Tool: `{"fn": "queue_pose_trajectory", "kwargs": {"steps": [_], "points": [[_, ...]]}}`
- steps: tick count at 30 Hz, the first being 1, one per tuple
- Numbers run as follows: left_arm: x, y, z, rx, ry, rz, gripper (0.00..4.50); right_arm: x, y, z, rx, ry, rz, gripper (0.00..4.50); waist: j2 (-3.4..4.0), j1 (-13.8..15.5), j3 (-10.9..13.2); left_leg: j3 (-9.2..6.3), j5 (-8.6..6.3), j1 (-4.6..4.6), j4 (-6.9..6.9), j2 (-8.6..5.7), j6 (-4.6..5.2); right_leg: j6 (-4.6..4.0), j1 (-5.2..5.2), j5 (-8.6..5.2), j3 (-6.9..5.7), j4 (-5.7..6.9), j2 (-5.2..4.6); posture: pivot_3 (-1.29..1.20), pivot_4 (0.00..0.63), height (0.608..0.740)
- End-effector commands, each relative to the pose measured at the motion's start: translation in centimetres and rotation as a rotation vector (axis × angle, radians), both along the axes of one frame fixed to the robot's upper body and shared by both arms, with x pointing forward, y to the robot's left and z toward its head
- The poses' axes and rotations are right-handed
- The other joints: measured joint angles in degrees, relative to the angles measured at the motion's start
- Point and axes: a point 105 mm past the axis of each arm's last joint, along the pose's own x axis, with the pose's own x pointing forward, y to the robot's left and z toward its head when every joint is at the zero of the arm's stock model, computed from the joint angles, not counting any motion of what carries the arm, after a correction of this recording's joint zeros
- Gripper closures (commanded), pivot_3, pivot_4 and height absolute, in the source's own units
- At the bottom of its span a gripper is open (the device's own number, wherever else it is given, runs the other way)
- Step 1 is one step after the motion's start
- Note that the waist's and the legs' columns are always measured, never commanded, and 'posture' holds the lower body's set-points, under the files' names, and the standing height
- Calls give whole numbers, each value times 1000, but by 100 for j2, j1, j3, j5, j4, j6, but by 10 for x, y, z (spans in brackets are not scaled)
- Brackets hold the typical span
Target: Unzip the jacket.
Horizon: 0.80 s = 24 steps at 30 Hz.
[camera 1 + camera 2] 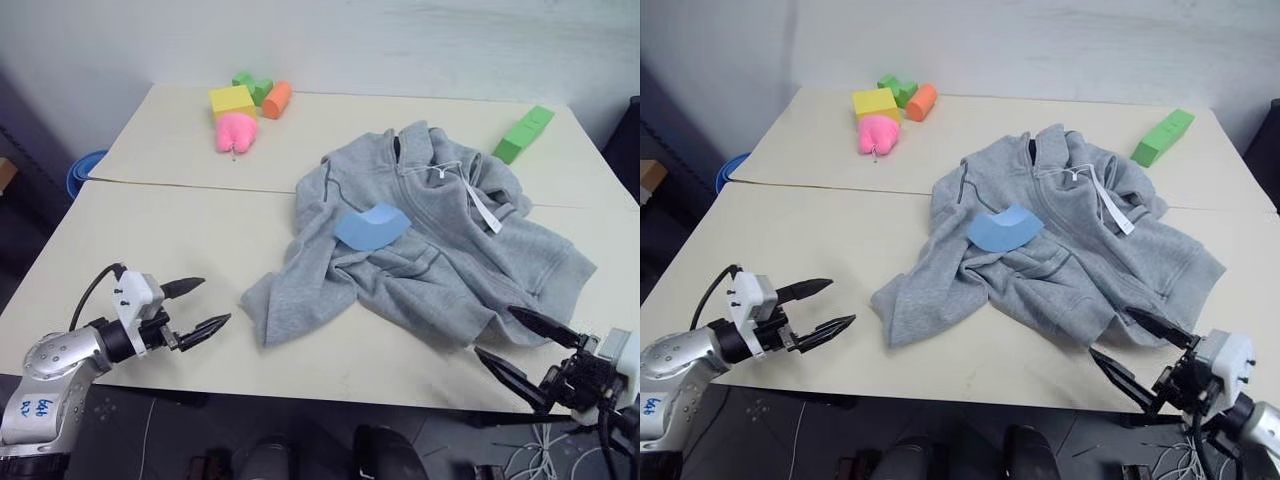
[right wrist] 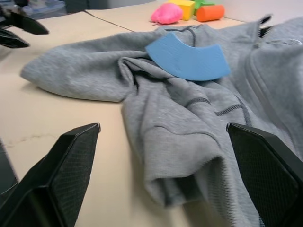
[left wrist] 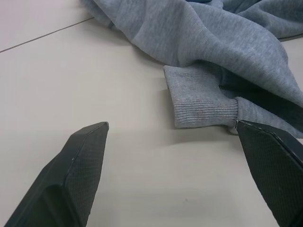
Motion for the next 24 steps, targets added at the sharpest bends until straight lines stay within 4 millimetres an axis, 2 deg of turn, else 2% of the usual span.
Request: {"fn": "queue_pose_trajectory", "kwargs": {"steps": [1, 3, 8, 9, 12, 16, 18, 20, 24], "points": [[-8, 7, 2, 27, -22, -8, 0, -6, -7, 4, -78, -73, 1, 32, 0, -1, 0, 1, -2, 2, 0, 0, 1, 0, -1, 0, 2, 0, 0, 0, 150, 740], [-9, 7, 1, 11, -17, -12, 0, -5, -10, 0, -85, -87, -10, 32, 1, -2, 0, 2, -9, 3, 0, 3, -5, -1, -5, -1, 2, 2, 3, 0, 150, 740], [-8, -2, 15, -122, 39, -90, 0, 4, -16, -1, -59, -138, -59, 32, 1, 8, 0, 3, -9, 1, 1, 1, -2, -1, -4, -1, 2, 3, 1, 0, 150, 740], [-10, -3, 16, -127, 87, -118, 0, 6, -17, 2, -65, -169, -75, 32, 1, 7, 0, 3, -8, 1, 2, 0, -2, -1, -4, -1, 2, 4, 0, 0, 150, 740], [-5, -3, 22, -68, 51, -132, 0, 14, -23, 11, -4, -232, -160, 32, 6, -11, 0, 2, -9, 2, 2, 4, -5, -1, -5, -1, 0, 7, 4, 0, 150, 740], [-2, -8, 34, -87, 25, -161, 0, 12, -7, 8, -29, -202, -64, 32, 15, -13, 1, 6, -9, 2, 2, 0, -4, -1, -7, -1, 5, 7, 4, 0, 150, 740], [1, -13, 37, -109, 76, -169, 0, 12, -5, 10, -43, -220, -62, 32, 15, -10, 1, 6, -10, 1, 1, 1, -4, -1, -7, -1, 4, 7, 6, 0, 150, 740], [6, -26, 41, -131, 137, -195, 0, 13, -3, 15, -45, -246, -80, 32, 14, 5, 2, 5, -9, 0, 2, 0, -3, -1, -7, -1, 5, 7, 6, 0, 150, 740], [26, -70, 57, -196, 157, -307, 0, 21, 0, 35, -11, -291, -105, 32, 15, 28, 2, 3, -4, 0, 7, -13, 6, 3, -4, 2, 8, 14, 0, 0, 150, 740]]}}
